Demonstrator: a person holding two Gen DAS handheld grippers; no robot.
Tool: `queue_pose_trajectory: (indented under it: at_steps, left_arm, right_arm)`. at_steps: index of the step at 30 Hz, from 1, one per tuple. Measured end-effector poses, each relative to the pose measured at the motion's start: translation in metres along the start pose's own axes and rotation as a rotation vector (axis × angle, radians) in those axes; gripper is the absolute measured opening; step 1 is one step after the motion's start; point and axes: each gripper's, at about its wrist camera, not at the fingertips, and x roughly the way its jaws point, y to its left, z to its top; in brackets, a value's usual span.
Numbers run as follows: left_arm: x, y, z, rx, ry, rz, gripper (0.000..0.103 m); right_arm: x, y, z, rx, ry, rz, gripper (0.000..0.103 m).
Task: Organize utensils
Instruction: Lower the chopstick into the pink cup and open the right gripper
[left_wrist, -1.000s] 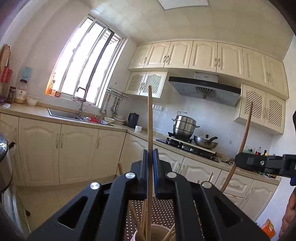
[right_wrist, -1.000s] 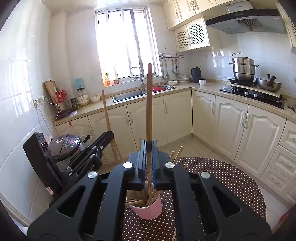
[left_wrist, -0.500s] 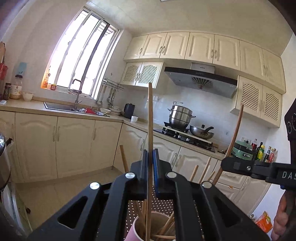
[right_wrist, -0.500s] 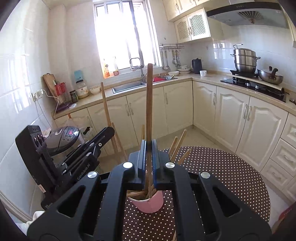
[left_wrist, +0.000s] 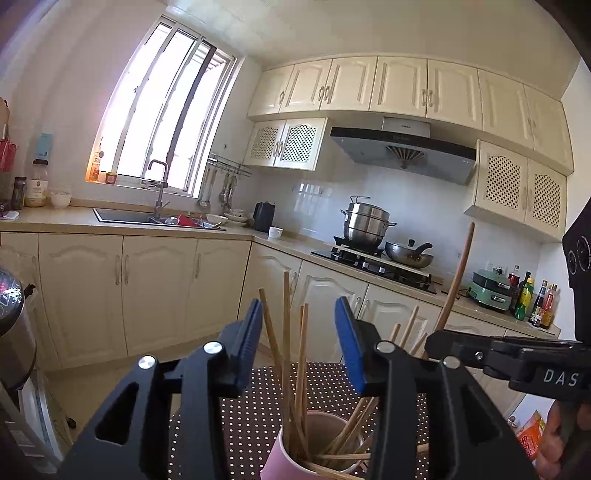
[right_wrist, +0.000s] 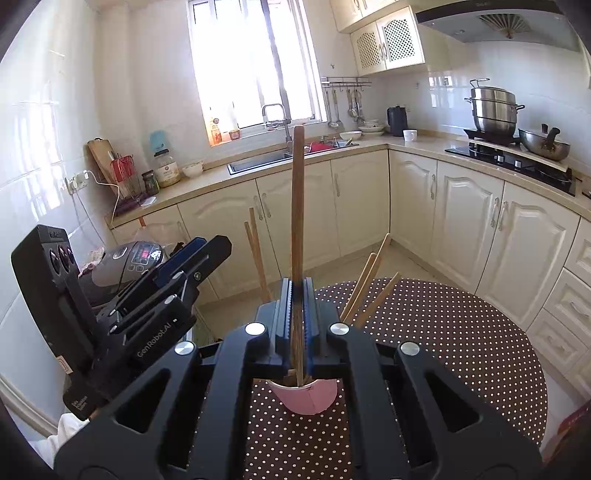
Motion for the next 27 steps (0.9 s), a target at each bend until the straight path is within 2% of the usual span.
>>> queue_pose_trajectory:
  at_steps: [9,20,21,23,25,27]
  left_arm:
    - [-0.01,-0.004,0.009,0.055,0.001,0.07,0.049]
    - [-0.031,-0.01,0.018,0.097,-0.012,0.107,0.06]
    - [-0.034,-0.01,0.02,0.1,-0.015,0.113,0.06]
    - [-0.038,-0.01,0.022,0.099,-0.016,0.122,0.063]
    - [-0.044,-0.01,0.025,0.096,-0.018,0.126,0.063]
    - [-0.05,-0.01,0.027,0.09,-0.021,0.131,0.064]
  right_arm:
    - [0.006,-0.002,-0.006,0.033,0.025,0.02,0.006]
    - [0.001,0.001,-0.007,0.048,0.026,0.022,0.008]
    - [-0.001,0.001,-0.005,0.049,0.022,0.02,0.01]
    - [-0.006,0.002,-0.004,0.05,0.005,0.016,0.022]
    - [-0.014,0.005,-0.003,0.045,-0.017,0.015,0.042]
    - [-0.022,0.008,-0.003,0.034,-0.038,0.006,0.043]
